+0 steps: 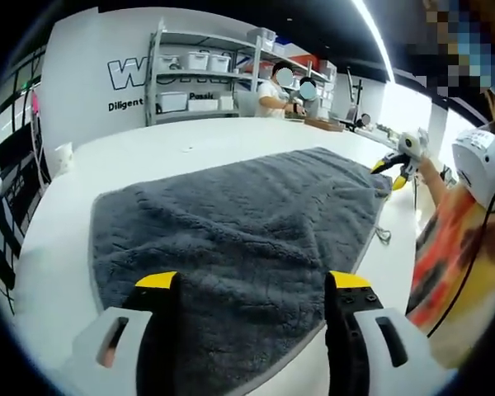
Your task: Open the folded towel by lifting each exposed corner and separating the folded layers until the towel lies flat within the target outline without major curled edges
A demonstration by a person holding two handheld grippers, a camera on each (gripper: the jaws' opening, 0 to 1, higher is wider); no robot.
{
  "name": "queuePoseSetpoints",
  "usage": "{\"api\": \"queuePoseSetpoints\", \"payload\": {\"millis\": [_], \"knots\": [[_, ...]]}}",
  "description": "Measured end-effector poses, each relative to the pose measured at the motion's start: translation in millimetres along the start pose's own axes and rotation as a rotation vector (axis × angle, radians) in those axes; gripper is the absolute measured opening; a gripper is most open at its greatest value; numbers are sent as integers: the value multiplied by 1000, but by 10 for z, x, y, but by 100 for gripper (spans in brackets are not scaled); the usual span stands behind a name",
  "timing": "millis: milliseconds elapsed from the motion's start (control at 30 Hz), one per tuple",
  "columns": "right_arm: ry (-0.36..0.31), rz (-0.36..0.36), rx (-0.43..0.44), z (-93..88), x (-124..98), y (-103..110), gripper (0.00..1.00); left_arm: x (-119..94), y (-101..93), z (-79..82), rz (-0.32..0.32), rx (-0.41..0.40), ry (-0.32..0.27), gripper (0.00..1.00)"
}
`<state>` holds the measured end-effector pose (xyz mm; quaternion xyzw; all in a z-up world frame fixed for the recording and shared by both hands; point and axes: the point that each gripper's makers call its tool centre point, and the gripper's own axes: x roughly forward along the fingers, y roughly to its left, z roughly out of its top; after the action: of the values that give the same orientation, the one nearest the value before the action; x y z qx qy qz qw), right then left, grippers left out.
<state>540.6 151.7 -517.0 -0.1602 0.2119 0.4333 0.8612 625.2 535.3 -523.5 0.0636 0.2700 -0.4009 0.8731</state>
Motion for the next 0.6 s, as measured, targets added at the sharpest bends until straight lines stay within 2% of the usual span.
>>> {"api": "queuePoseSetpoints", "payload": {"millis": [100, 200, 300, 400, 467, 600], "knots": [[-29, -60, 4, 178, 52, -280, 45, 3, 4, -4, 6, 0, 0, 73], [-60, -75, 0, 325, 120, -441, 48, -8, -5, -8, 24, 6, 7, 76], [-97, -76, 16, 527, 224, -639, 53, -35, -45, -6, 16, 13, 4, 82], [-94, -96, 2, 684, 341, -814, 50, -63, -61, -3, 17, 13, -2, 84], [-95, -93, -38, 874, 504, -957, 49, -87, -56, -24, 31, 19, 4, 88], [-84, -80, -81, 1055, 756, -1072, 50, -84, -84, -54, 28, 19, 8, 98]]}}
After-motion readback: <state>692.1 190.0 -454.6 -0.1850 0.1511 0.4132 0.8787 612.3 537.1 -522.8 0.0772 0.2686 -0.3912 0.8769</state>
